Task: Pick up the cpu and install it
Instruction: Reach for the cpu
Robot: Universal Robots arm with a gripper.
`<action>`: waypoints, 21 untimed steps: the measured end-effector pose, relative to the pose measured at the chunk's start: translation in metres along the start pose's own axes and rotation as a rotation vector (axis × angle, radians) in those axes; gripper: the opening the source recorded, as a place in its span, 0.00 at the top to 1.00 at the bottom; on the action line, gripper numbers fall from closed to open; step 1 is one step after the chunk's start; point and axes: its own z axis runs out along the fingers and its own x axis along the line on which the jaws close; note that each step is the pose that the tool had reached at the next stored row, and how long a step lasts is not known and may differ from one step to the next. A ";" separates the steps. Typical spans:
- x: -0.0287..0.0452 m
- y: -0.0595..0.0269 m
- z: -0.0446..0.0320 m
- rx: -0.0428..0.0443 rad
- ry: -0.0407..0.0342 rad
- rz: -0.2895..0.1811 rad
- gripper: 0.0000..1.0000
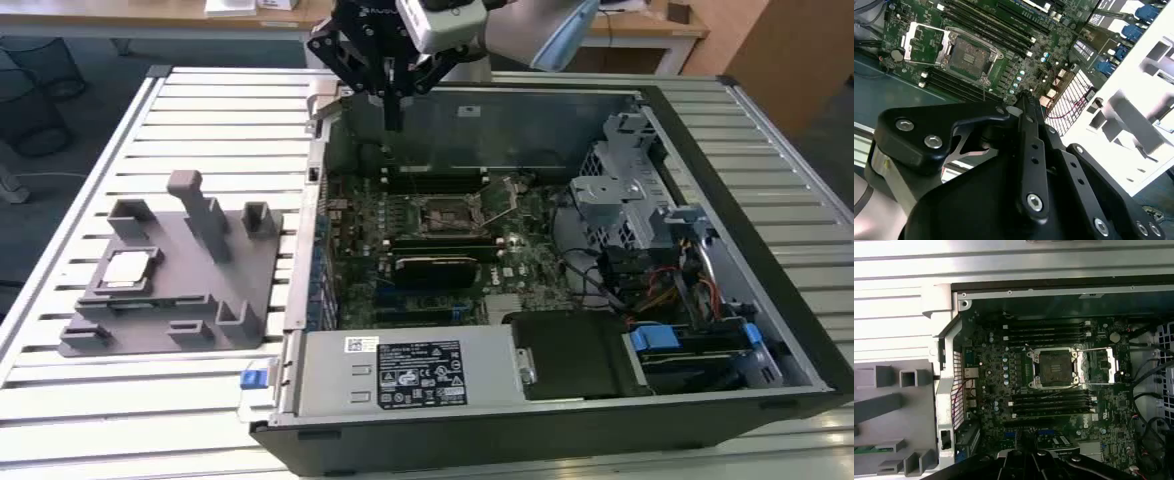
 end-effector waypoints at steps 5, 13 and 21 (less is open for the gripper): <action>0.0000 0.0000 0.0000 0.0000 0.0000 0.000 0.89; 0.0036 -0.0003 -0.0001 0.0000 0.0000 0.000 0.89; 0.0072 -0.0005 -0.0002 0.0000 0.0000 0.000 0.89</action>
